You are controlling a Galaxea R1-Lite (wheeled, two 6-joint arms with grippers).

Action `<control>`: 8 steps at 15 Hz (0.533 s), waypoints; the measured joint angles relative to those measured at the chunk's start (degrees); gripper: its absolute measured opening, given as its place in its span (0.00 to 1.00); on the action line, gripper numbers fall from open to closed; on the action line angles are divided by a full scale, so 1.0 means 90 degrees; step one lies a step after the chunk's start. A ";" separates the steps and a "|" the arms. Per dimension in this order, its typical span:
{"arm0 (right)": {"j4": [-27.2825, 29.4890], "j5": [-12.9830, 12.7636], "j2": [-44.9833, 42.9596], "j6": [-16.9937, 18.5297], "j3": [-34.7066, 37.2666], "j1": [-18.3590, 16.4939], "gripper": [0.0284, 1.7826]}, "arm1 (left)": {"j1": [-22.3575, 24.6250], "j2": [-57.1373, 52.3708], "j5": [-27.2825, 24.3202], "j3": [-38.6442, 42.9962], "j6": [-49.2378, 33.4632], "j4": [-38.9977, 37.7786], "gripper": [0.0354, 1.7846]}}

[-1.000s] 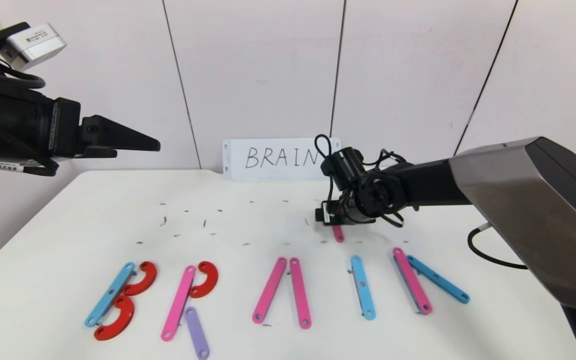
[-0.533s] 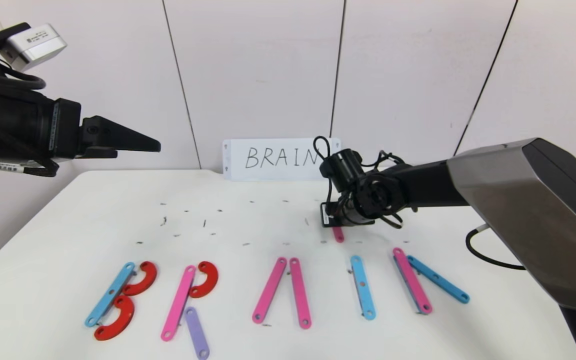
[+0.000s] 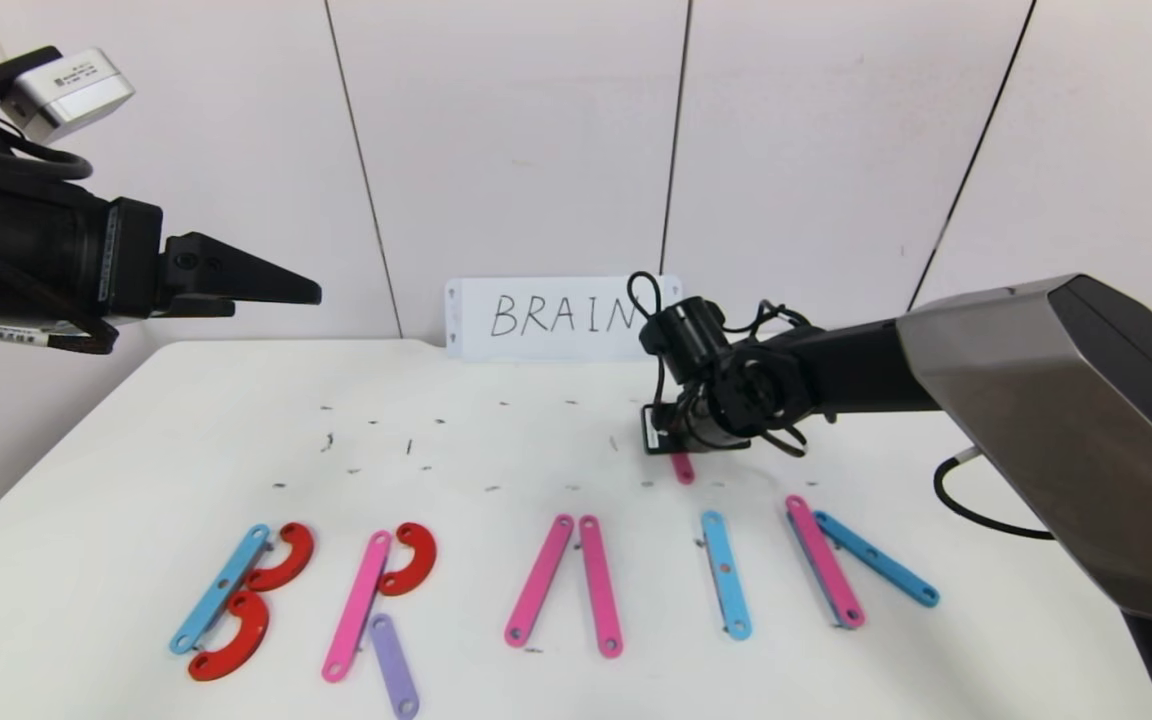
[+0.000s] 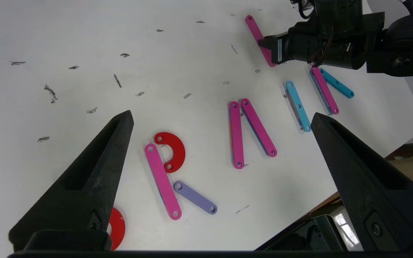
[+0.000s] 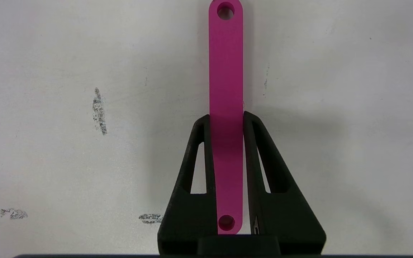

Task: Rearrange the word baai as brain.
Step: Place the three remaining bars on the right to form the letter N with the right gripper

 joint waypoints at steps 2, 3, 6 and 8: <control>0.0003 0.0000 -0.0026 0.0001 0.0005 0.0000 0.13 | 0.0000 0.0000 0.0001 0.0000 0.0000 0.0000 0.97; 0.0004 -0.0003 -0.0056 0.0001 0.0008 0.0000 0.13 | 0.0000 0.0000 0.0001 0.0003 0.0000 0.0000 0.97; 0.0015 -0.0007 -0.0362 -0.0008 0.0031 -0.0064 0.13 | 0.0000 0.0000 0.0001 0.0005 -0.0003 0.0000 0.97; 0.0049 -0.0007 -0.0735 -0.0051 0.0095 -0.0129 0.13 | 0.0000 0.0000 -0.0005 0.0005 0.0000 0.0007 0.97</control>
